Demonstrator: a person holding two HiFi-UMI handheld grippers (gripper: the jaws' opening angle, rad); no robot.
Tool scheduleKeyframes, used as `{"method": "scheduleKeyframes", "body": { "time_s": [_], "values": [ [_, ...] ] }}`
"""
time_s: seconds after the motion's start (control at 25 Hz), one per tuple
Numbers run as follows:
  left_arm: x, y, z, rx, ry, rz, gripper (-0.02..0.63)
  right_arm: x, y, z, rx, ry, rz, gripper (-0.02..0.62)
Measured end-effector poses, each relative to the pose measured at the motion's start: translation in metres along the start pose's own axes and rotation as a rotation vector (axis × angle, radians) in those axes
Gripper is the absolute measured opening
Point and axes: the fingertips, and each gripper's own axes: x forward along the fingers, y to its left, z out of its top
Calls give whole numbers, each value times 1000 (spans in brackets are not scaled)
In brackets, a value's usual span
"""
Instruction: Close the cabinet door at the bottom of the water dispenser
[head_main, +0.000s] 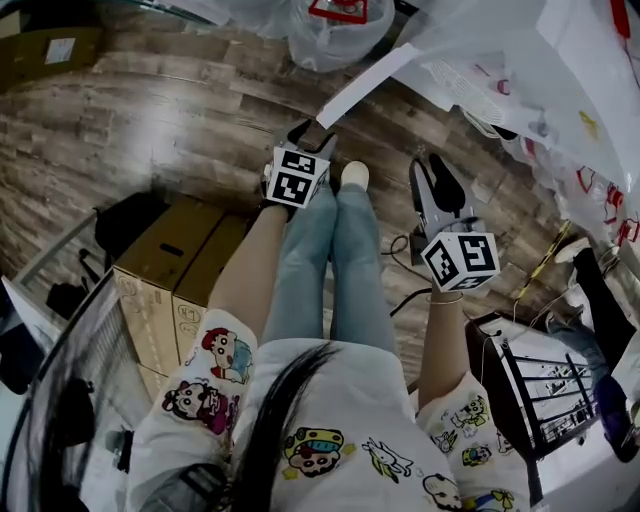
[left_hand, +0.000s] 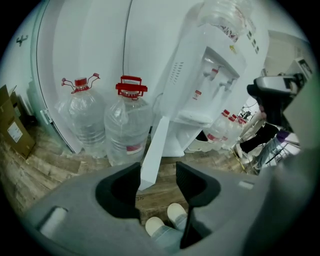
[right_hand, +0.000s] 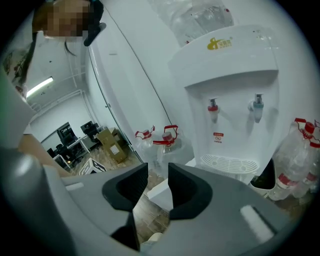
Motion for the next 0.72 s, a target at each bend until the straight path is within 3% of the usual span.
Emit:
{"method": "scheduleKeyframes", "body": {
  "time_s": [0.72],
  "values": [
    [73, 19, -33, 117, 190, -29, 236, 24, -4, -24, 37, 27, 10, 123]
  ]
}}
